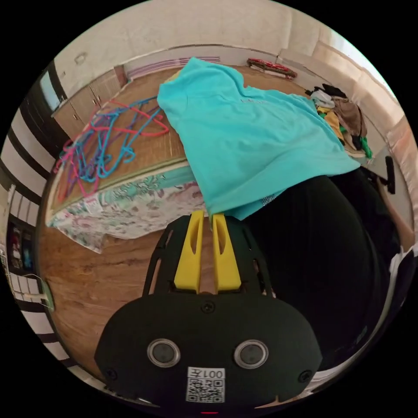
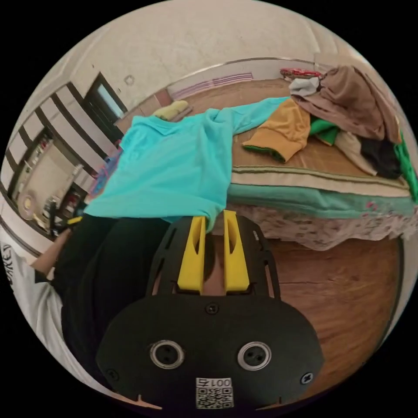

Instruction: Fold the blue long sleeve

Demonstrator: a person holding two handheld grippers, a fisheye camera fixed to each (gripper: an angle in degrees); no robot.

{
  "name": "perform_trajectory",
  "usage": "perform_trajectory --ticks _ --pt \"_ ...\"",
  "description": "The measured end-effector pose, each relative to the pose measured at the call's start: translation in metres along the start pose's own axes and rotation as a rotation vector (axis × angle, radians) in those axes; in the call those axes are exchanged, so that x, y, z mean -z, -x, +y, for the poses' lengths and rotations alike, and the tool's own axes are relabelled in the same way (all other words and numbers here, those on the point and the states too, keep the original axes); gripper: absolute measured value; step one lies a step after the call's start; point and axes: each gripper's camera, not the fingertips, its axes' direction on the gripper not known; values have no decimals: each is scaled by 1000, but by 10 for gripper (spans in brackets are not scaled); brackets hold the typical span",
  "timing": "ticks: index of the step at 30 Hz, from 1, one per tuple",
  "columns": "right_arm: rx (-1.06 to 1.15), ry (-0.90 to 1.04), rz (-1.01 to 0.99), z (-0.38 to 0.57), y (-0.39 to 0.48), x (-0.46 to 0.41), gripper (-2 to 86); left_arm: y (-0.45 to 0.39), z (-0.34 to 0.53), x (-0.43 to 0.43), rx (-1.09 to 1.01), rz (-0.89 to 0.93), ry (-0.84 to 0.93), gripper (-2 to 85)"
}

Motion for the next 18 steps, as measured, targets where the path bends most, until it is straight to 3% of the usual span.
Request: perform_trajectory --ticks 5,7,12,14,18 --pt "-42 16 -145 12 -16 -2 49 39 16 -14 176 287 -40 18" --pt "-4 57 -69 13 -8 6 35 52 25 -4 237 404 -97 0" --pt "78 42 53 -13 2 55 22 81 43 58 290 500 -318 -8" --pt "131 45 53 -47 8 59 18 89 10 76 226 479 -315 -9" --pt "340 -24 277 -194 49 58 11 93 -164 144 11 309 -326 -9"
